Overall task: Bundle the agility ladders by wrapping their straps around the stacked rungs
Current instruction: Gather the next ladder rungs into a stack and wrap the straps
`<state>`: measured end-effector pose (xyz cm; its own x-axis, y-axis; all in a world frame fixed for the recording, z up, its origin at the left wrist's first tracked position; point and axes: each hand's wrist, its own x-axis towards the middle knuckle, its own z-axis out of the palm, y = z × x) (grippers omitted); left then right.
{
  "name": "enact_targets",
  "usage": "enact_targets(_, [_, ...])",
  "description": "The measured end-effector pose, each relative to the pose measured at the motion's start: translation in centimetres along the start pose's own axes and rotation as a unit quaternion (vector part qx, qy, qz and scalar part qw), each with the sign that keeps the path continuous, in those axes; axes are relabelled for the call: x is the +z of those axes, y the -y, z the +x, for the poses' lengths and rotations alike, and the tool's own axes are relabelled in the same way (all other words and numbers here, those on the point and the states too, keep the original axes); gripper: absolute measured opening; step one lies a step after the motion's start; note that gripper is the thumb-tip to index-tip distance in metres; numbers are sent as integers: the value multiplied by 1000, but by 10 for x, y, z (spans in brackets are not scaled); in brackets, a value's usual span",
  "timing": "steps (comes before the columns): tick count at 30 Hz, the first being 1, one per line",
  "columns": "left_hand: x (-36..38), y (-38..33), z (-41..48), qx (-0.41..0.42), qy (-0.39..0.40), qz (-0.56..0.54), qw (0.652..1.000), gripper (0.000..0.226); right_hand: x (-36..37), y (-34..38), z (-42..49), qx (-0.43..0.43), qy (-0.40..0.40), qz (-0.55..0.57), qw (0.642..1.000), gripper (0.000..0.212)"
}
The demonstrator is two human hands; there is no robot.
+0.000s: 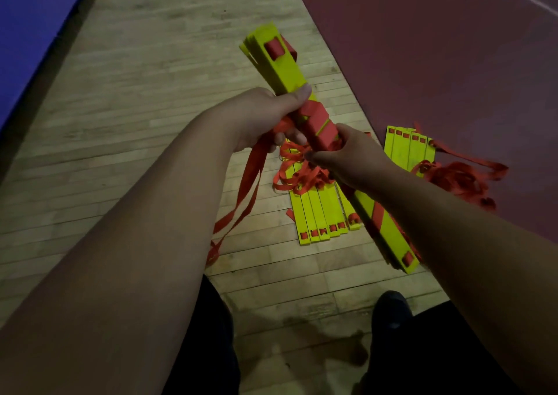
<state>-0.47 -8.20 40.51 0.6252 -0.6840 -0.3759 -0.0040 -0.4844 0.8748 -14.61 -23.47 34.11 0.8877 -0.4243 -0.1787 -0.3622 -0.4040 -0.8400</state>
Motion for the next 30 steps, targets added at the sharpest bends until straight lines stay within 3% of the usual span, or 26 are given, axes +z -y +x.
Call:
enact_targets(8, [0, 0, 4, 13, -34, 7, 999, 57, 9, 2, -1, -9, -13, 1, 1000, 44])
enact_targets(13, [-7, 3, 1, 60, -23, -16, 998, 60, -4, 16, -7, 22, 98, 152, 983, 48])
enact_targets(17, [-7, 0, -2, 87, 19, -20, 996, 81, -10, 22, -10, 59, 247, 278, 926, 49])
enact_targets(19, [-6, -4, -5, 82, 21, -13, 996, 76, -11, 22, -10, 56, 242, 287, 925, 32])
enact_targets(21, [-4, -8, -7, 70, 4, 23, 997, 68, -9, 19, -6, 49, 196, 248, 947, 27])
enact_targets(25, [1, -7, -5, 46, -18, 73, 996, 66, 2, 10, -3, 29, 87, 152, 984, 43])
enact_targets(30, [5, -6, 0, 29, 14, 41, 999, 74, 8, 1, 2, 27, 77, 63, 995, 73])
